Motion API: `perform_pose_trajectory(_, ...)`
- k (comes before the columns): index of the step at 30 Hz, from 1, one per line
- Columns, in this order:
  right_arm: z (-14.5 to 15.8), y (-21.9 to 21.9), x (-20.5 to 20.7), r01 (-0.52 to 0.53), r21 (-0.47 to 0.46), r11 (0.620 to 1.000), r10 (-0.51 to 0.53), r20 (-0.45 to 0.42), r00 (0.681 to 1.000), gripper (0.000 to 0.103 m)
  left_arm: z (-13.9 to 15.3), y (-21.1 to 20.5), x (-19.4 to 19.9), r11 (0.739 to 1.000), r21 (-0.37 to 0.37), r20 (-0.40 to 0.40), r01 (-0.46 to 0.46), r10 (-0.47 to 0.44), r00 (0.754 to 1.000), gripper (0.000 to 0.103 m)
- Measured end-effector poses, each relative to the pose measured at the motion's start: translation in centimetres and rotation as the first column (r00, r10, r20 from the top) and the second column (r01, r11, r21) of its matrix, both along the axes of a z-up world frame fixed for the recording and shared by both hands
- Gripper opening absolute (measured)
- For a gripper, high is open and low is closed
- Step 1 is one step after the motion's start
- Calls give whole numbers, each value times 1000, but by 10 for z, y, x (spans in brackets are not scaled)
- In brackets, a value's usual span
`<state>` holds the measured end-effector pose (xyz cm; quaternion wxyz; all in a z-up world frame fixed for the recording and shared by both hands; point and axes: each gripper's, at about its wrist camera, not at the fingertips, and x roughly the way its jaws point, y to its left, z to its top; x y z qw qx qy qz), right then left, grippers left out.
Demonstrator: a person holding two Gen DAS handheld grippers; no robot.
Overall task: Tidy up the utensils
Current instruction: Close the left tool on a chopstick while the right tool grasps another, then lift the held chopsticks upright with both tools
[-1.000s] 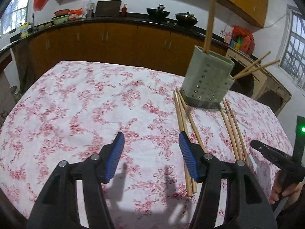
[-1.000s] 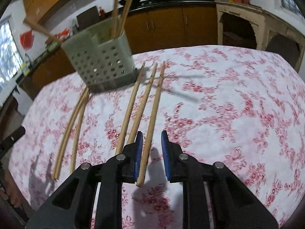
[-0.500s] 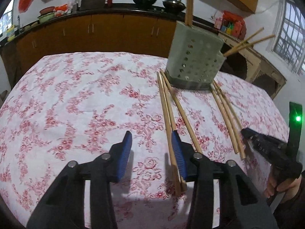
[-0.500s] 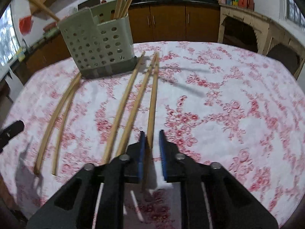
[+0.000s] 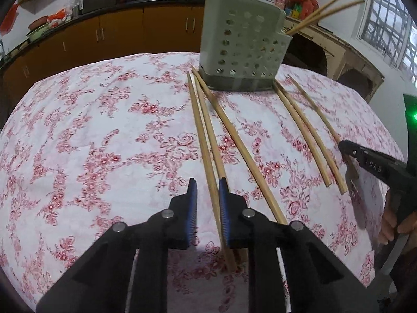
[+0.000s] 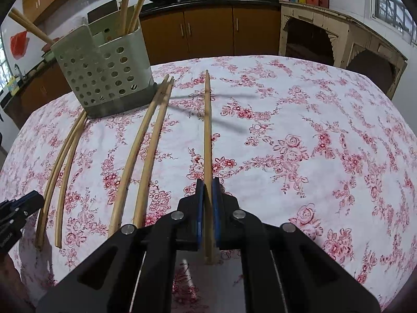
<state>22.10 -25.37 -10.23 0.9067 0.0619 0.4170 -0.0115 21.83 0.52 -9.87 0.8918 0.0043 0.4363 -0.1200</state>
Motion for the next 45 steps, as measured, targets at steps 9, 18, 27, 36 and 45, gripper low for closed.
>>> perform_pose_trajectory(9,-1,-9,1,25,-3,1000,-25,7,1000,7,-2,21,18,990,57,2,-130,130,991,8)
perform_pose_trajectory(18,-2,-31,5,68,19,997,-68,12,998,7,-2,62,38,981,21,0,-191,192,981,8)
perform_pose_trajectory(27,-1,-29,14,34,-33,999,-34,9,999,7,-3,59,33,993,69,27,-94,92,995,10)
perform_pose_trajectory(36,-2,-33,21,34,-6,999,-34,11,999,7,-4,56,47,989,97,36,-107,104,994,10)
perform_pose_trajectory(45,-3,-36,16,40,19,999,-40,12,999,8,-4,59,49,991,71,30,-117,115,993,10)
